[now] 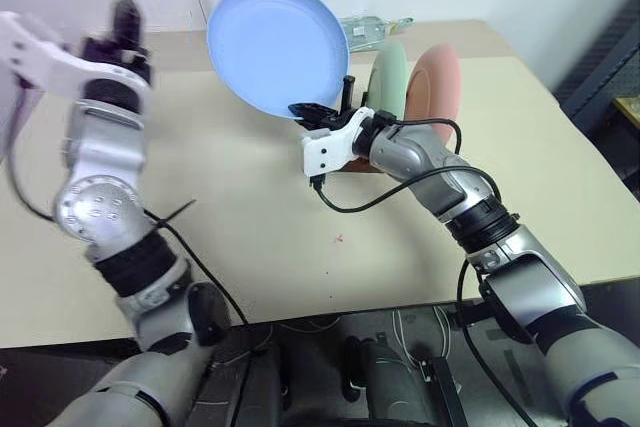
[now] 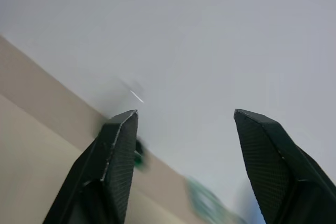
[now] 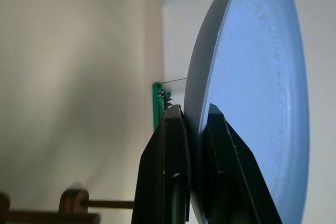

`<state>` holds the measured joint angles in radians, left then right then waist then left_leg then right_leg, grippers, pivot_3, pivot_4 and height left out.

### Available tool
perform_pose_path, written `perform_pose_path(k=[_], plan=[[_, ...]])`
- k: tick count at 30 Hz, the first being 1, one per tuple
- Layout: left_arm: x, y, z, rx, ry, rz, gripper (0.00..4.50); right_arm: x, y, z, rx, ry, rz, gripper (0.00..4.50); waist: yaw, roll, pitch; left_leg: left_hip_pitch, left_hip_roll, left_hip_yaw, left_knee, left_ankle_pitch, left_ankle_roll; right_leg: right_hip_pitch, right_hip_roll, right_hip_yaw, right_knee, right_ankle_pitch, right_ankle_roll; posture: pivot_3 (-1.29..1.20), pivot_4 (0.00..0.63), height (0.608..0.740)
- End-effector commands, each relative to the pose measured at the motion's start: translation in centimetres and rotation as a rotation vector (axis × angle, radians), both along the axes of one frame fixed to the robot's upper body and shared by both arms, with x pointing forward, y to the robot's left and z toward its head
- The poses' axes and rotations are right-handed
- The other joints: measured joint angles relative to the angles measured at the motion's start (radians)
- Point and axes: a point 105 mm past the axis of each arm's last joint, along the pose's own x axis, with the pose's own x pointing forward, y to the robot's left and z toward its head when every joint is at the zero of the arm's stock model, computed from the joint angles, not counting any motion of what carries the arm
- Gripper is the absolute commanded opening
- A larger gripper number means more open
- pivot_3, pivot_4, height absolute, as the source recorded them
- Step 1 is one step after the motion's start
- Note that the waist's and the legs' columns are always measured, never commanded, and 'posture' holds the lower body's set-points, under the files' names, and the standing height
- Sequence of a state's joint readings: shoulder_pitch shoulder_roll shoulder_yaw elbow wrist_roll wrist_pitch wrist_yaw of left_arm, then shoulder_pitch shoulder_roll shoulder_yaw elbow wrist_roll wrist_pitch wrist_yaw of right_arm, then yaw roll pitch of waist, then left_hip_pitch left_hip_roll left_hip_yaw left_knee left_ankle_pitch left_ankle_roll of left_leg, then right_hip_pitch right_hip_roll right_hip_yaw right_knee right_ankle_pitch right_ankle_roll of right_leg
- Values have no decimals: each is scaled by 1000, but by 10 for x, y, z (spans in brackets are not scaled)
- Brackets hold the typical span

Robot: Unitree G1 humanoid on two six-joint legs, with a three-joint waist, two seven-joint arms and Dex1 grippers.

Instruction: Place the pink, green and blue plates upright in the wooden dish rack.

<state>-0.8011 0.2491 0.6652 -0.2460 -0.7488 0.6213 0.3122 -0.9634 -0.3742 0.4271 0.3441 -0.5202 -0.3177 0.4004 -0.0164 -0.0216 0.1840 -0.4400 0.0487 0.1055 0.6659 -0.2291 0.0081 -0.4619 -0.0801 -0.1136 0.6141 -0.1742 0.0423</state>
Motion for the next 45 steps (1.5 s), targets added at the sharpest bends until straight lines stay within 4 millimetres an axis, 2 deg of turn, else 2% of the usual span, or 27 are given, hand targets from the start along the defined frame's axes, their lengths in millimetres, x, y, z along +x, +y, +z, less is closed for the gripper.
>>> perform_pose_path(k=[1, 2, 4, 6, 7, 10, 12, 14, 16, 20, 27, 35, 38, 44, 45], plan=[[-4, 25, -14, 245, 107, 141, 3058, -34, 15, 63, 365, 74, 205, 0, -1, 0, 0, 0, 0, 1, 0, 0, 0, 0, 0, 0, 0, 0, 0, 0, 150, 730], [0, 25, -30, 350, 192, 142, 3058, -43, 16, 81, 517, 169, 279, 0, -2, 0, 0, 0, 0, 1, 0, 0, 0, 0, 0, 0, 0, 0, 0, 0, 150, 730], [6, 20, -61, 516, 316, 115, 3058, -55, 12, 105, 748, 361, 396, 0, 3, 1, 0, 0, 1, 1, -1, 0, -1, -1, 0, 0, 1, 0, 0, 0, 150, 730], [10, 2, -90, 683, 406, 55, 3058, -55, 0, 122, 959, 523, 442, 0, 14, 0, 0, 0, 2, -1, 0, 1, -1, 1, -1, -1, 1, 0, 0, 0, 150, 730], [10, -12, -104, 722, 422, -11, 3058, -51, -9, 128, 1086, 611, 447, 0, 21, 0, 0, 0, 2, -1, 1, 0, -1, 2, -1, -1, 0, 0, 0, 0, 150, 730], [6, -47, -125, 799, 394, -147, 3058, -40, -26, 132, 1309, 808, 422, 0, 31, -1, -1, -2, 2, -3, 1, -2, -4, 1, -4, -1, -2, -1, -6, 0, 150, 730], [-1, -78, -140, 860, 347, -273, 3058, -35, -31, 123, 1385, 934, 390, 0, 29, -1, -1, -3, 2, -2, 1, -2, -4, 0, -8, -1, -2, -1, -6, 0, 150, 730], [-7, -96, -147, 852, 310, -358, 3058, -33, -32, 116, 1405, 995, 356, 0, 25, 0, -1, -4, 2, 0, -1, -2, -4, -3, -10, 0, -2, 0, -7, 0, 150, 730], [-14, -115, -151, 813, 271, -476, 3058, -23, -36, 101, 1430, 1048, 264, 0, 20, 1, 0, -4, 3, 1, -3, -2, -4, -5, -9, 0, -1, 0, -7, 0, 150, 730], [-25, -135, -156, 831, 237, -634, 3058, -12, -41, 83, 1424, 1083, 145, 0, 0, 3, 1, -4, 4, 2, -4, 0, 0, -6, -2, -1, 1, 0, -5, 0, 150, 730], [-41, -151, -158, 858, 210, -780, 3058, -4, -41, 68, 1373, 1143, 66, 0, 1, 5, 1, -3, 4, 2, -3, 0, 0, -5, -1, -1, 1, 0, -5, 0, 150, 730], [-45, -156, -158, 859, 211, -805, 3058, 5, -41, 51, 1342, 1203, -25, 0, 2, 5, 1, -3, 4, 1, -2, 0, 0, -5, -1, -1, 1, 0, -4, 0, 150, 730], [-45, -156, -158, 858, 212, -806, 3114, 7, -41, 51, 1345, 1203, -27, 1077, 2, 5, 1, -3, 4, 1, -2, 0, 0, -5, -1, -1, 1, 0, -4, 0, 150, 730], [-46, -157, -159, 852, 217, -812, 3114, 3, -40, 67, 1274, 1060, -7, 4066, 3, 5, 1, -3, 4, 1, -2, 0, 0, -5, -1, -1, 0, -1, -4, 0, 150, 730], [-47, -158, -160, 850, 218, -813, 3114, -1, -40, 74, 1232, 996, 6, 4066, 3, 6, 1, -4, 4, 1, -2, 0, 0, -5, -1, -1, 0, -1, -3, 0, 150, 730]])
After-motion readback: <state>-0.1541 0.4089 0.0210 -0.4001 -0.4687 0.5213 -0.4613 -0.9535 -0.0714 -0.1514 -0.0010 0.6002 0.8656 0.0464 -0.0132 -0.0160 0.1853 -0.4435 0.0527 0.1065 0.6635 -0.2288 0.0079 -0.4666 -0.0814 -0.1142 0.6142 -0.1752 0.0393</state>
